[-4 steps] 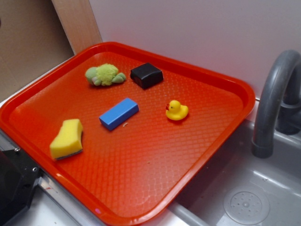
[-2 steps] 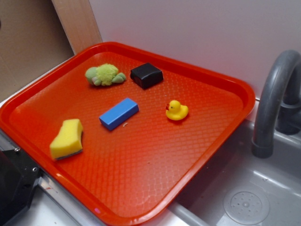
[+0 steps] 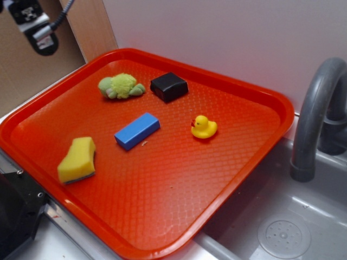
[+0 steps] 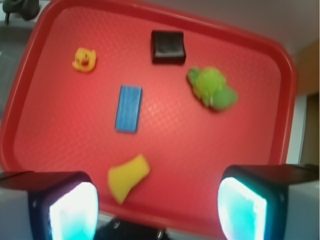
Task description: Grab the green animal.
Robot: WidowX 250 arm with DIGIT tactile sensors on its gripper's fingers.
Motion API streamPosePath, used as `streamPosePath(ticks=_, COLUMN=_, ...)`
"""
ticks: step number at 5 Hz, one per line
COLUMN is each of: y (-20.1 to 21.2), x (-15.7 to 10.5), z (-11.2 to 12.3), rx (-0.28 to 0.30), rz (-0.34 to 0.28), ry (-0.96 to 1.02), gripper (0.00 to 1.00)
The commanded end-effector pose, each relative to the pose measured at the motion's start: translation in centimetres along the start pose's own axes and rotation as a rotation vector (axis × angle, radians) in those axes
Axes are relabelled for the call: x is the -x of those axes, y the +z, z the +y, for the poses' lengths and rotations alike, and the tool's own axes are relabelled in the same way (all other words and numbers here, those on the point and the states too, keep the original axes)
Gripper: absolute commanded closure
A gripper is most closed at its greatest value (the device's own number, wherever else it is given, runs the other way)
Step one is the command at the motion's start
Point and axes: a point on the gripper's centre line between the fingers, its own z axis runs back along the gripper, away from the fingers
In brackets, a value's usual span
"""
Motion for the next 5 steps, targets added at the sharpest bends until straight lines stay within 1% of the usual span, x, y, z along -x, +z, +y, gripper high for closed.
streamPosePath(ticks=1, y=-3.9, x=-2.9, z=4.6, rx=-0.002, rz=0.011, ry=-0.116, gripper=0.0)
streamPosePath(ticks=2, y=-6.9, x=-5.4, z=7.2, rx=-0.03, rz=0.059, ry=-0.204, gripper=0.0)
streamPosePath(ticks=3, y=-10.6, x=-7.3, z=6.0, rx=-0.021, rz=0.089, ry=-0.335, gripper=0.0)
streamPosePath(ticks=4, y=-13.7, x=-7.9, z=4.0, rx=-0.015, rz=0.127, ry=-0.41, gripper=0.0)
streamPosePath(ticks=5, y=-16.3, x=-7.4, z=3.9, rx=0.003, rz=0.146, ry=-0.405, gripper=0.0)
